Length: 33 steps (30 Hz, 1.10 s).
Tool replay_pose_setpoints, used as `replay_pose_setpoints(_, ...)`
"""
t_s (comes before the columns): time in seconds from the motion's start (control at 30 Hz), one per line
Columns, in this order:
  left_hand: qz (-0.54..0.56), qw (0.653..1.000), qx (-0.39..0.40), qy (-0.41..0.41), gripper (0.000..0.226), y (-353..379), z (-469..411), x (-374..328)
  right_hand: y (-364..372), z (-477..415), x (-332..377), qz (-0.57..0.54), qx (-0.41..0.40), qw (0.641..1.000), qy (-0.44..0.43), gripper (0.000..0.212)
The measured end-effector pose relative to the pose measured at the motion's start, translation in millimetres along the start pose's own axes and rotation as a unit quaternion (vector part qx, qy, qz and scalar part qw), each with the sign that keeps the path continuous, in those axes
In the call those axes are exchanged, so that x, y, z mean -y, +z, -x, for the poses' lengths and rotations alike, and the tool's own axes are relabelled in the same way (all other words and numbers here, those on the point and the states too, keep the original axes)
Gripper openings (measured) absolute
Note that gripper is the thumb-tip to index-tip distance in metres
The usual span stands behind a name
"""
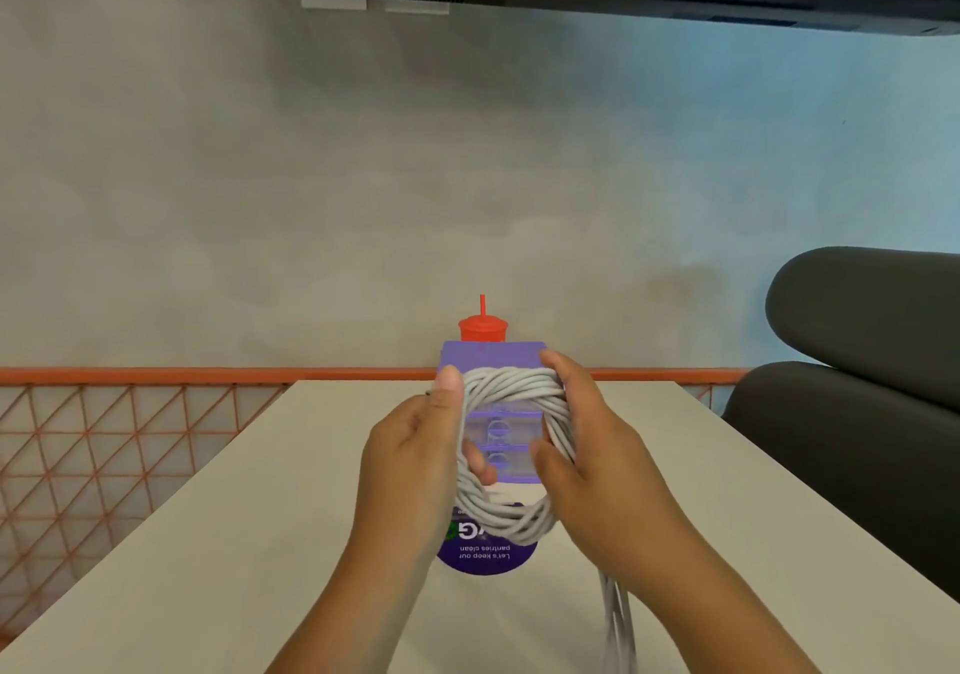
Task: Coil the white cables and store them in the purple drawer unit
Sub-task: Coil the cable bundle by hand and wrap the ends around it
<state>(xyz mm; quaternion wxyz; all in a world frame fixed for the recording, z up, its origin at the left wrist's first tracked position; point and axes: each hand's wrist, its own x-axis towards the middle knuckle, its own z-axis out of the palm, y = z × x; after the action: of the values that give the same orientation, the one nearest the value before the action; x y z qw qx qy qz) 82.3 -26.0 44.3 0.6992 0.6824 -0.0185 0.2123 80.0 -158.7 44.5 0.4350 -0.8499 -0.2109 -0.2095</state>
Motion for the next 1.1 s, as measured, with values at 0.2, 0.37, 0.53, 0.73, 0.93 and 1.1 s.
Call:
replay_pose_setpoints(0.2, -0.117, 0.991, -0.014, 0.057, 0.018, -12.7, -10.6, 1.9, -10.8, -3.5, -15.7, 0.087, 0.037, 0.995, -0.011, 0.054)
replay_pose_setpoints(0.37, -0.065, 0.972, 0.215, 0.067, 0.041, -12.7, 5.3, -6.4, -8.7, 3.1, -3.3, 0.02, 0.178, 0.978, -0.104, 0.046)
replay_pose_setpoints(0.53, 0.023, 0.919, 0.377, -0.114, 0.071, -19.3, 8.3, -6.5, -14.9, 1.6, -3.3, 0.012, 0.113, 0.985, -0.13, 0.04)
replay_pose_setpoints(0.73, -0.095, 0.963, 0.252, -0.005, 0.074, -13.7, 12.5, -14.3, -24.3, 3.0, -0.8, -0.013, 0.118, 0.991, -0.062, 0.051)
replay_pose_setpoints(0.93, -0.284, 0.914, 0.127, 0.261, 0.059, -11.5, 9.0, -0.2, -37.2, 5.3, 2.0, -0.073, 0.186, 0.98, 0.011, 0.048)
replay_pose_setpoints(1.1, -0.408, 0.821, 0.042, 0.396, 0.06, -6.4, 12.3, 6.8, -43.8, 3.9, -6.5, -0.145, 0.221, 0.964, 0.036, 0.045)
